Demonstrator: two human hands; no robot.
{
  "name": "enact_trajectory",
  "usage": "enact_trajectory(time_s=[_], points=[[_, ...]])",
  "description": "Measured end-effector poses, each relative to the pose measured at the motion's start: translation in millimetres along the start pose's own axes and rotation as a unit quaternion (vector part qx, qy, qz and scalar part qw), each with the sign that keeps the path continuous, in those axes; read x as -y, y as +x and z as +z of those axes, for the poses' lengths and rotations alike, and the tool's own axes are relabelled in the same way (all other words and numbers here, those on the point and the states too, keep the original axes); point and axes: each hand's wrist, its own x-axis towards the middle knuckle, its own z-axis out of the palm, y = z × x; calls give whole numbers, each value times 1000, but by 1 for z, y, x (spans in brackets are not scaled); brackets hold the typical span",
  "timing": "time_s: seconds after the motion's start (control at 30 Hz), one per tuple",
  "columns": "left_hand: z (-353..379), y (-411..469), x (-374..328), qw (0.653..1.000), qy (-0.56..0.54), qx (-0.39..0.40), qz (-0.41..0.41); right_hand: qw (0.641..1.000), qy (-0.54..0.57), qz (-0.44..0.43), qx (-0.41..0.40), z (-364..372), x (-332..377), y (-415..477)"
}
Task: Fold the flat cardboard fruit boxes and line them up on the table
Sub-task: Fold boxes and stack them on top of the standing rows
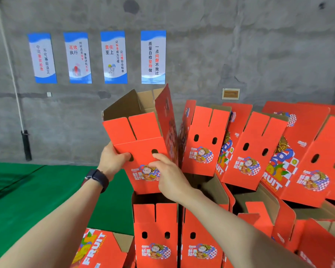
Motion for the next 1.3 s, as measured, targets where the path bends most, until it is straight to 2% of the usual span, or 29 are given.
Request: enact_trajectory(time_s=[0.17, 0.37, 0.47, 0.6, 0.67, 0.73, 0.8, 0.87, 0.9, 1.0, 1.07, 1.13, 1.17, 1.23, 1.3], points=[[9, 4, 3, 995, 90, 16, 40, 999, 34, 24, -16, 4, -11, 2], [42, -25, 34, 991, 103, 60, 61, 991, -34, 118, -45, 13, -40, -24], [54, -37, 46, 990, 102, 66, 76, 987, -98, 121, -35, 17, -48, -37], [47, -34, 62, 985, 125, 121, 20, 989, -130, 53, -54, 17, -42, -47], [40, -30, 64, 977, 122, 173, -16, 984, -110, -24, -135, 12, -36, -49], [35, -31, 63, 973, 114, 196, -34, 953, -109, -139, -246, 11, -24, -51], [33, -34, 61, 972, 100, 208, -36, 930, -106, -205, -286, 10, -9, -47], [32, -39, 56, 971, 69, 226, -30, 929, -156, -188, -278, 6, 1, -36], [32, -41, 53, 970, 50, 238, -24, 933, -210, -160, -245, 3, 5, -31], [28, -47, 42, 959, -44, 280, 12, 946, -318, -55, -31, -3, 3, -22], [20, -51, 33, 942, -100, 319, 6, 942, -333, -11, 45, 0, -4, -22], [11, -54, 27, 921, -137, 364, -26, 950, -309, -8, 31, 4, -5, -26], [6, -57, 23, 918, -154, 361, -47, 959, -283, -17, 6, 5, -2, -28], [0, -62, 13, 935, -183, 292, -77, 960, -268, -57, -66, 4, 4, -31], [-3, -65, 5, 961, -171, 208, -60, 948, -291, -66, -107, 2, 6, -34]])
